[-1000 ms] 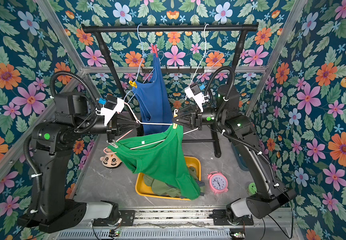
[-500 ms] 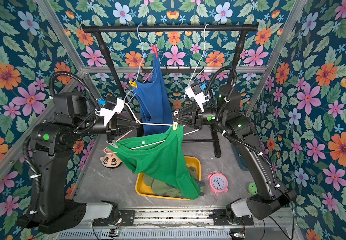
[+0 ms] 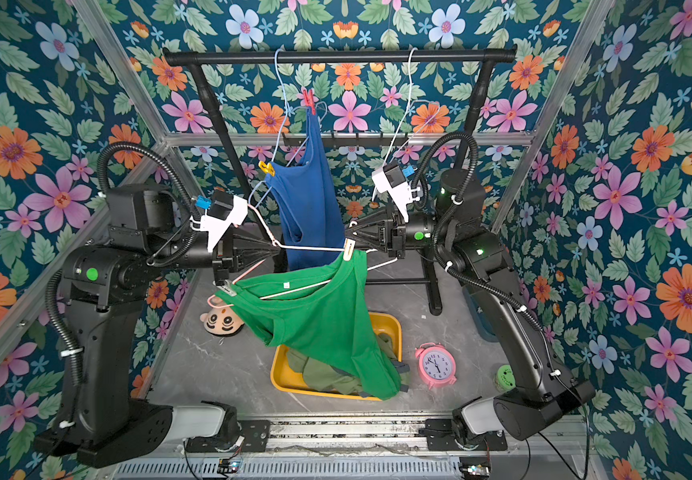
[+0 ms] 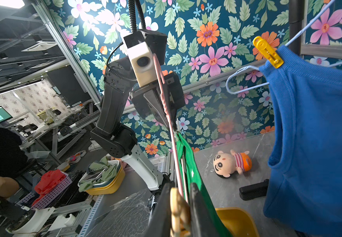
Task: Remove the clothespins securing tank tops to the hanger
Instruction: Remove the clothespin from the hanger, then place the clothespin in the storage box.
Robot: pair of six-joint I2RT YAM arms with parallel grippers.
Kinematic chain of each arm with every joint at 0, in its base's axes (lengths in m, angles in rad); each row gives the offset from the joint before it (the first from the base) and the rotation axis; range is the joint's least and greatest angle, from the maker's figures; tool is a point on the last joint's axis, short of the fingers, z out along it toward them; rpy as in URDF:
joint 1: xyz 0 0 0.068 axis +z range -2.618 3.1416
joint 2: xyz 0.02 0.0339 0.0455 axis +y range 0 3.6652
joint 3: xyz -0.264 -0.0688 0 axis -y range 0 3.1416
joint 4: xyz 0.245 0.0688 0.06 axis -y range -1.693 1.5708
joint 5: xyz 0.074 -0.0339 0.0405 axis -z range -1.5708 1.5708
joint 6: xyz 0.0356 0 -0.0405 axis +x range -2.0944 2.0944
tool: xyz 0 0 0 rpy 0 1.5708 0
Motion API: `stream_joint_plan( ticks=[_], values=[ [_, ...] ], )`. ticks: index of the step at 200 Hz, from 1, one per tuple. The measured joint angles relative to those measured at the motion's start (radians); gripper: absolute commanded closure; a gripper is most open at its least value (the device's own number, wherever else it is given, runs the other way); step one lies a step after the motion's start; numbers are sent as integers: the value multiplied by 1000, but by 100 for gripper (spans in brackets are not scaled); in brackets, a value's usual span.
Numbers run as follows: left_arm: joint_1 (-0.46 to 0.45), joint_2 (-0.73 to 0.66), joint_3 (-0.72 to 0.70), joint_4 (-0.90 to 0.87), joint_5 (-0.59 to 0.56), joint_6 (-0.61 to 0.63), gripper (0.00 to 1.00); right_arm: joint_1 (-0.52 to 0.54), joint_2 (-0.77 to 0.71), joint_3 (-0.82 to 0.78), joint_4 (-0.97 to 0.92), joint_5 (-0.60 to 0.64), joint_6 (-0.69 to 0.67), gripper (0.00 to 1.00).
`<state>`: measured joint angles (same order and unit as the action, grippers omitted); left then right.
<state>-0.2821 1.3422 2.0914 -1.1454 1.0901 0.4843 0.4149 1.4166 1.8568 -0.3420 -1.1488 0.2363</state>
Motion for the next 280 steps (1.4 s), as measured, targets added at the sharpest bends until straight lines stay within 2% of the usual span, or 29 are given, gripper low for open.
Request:
stream_joint_plan(
  ticks=[57,93,153,183,201,237,280],
  values=[
    [0,-3,-2,2,-2,0,100,-46,34,103,27,3,57,95],
    [0,-4,-4,2,-5,0,100,-151,12,68,85,37,132,96],
    [0,-16,-5,2,-6,1,100,-526,-159,-337,195,144,304,97],
    [0,-23,-8,2,-8,4,100,-672,-300,-517,164,217,278,98],
    [0,-26,-8,2,-8,5,100,-751,-357,-624,119,305,257,98],
    [0,-37,-15,9,-8,5,100,-824,-364,-769,-6,483,219,98],
    [0,-47,-29,11,-9,9,100,-863,-288,-869,-29,727,204,98]
  ],
)
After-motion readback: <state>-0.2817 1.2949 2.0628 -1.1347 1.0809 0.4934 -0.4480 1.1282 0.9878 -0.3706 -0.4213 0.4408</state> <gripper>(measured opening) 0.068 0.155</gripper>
